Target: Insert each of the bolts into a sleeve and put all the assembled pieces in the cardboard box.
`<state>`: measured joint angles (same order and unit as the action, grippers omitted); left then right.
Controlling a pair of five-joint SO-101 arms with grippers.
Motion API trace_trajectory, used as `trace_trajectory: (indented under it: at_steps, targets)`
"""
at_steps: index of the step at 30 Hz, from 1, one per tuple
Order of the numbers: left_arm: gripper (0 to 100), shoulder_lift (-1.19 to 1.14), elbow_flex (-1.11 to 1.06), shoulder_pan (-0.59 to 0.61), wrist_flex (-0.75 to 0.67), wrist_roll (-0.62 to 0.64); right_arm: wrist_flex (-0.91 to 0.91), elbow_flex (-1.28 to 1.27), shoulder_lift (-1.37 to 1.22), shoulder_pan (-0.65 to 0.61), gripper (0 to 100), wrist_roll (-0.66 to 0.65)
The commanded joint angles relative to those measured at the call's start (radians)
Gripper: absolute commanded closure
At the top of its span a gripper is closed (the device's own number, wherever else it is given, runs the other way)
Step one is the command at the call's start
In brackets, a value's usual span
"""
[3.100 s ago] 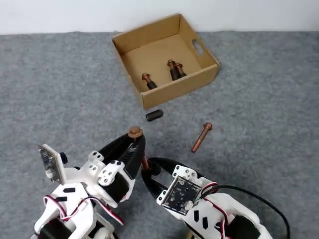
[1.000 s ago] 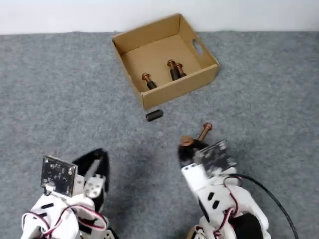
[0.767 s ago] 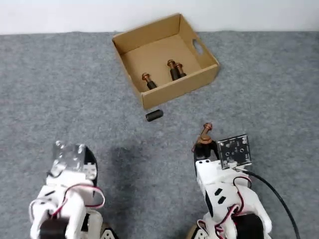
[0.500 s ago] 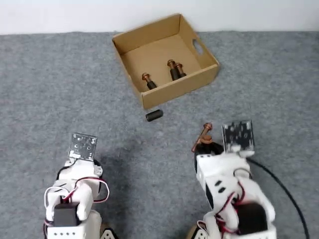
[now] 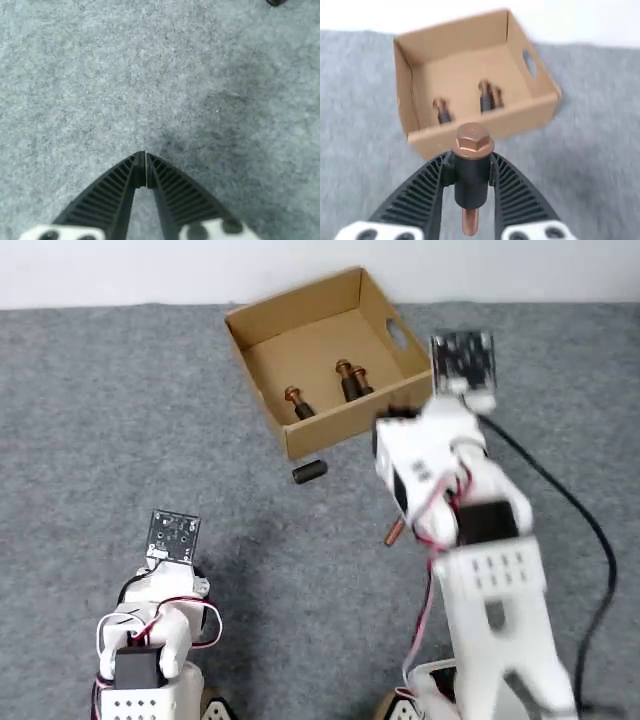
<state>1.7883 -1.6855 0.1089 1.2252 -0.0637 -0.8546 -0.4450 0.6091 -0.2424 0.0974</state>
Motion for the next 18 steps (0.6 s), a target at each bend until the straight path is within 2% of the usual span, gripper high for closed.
trace_trajectory:
  at_steps: [1, 5, 16, 18]
  targets:
    - [99, 0.008, 0.004, -0.002, -0.028, 0.029, 0.134, 0.183, -0.179, 0.010, 99.1, 0.011]
    - [99, 0.006, 0.002, -0.002, -0.023, 0.104, 0.182, 0.334, -0.363, -0.021, 99.1, 0.011]
    - [99, 0.006, 0.002, -0.002, -0.026, 0.061, 0.228, 0.767, -0.819, -0.134, 99.1, -0.002]
    - [99, 0.006, 0.002, -0.002, -0.026, 0.061, 0.226, 0.827, -0.895, -0.136, 99.1, -0.043]
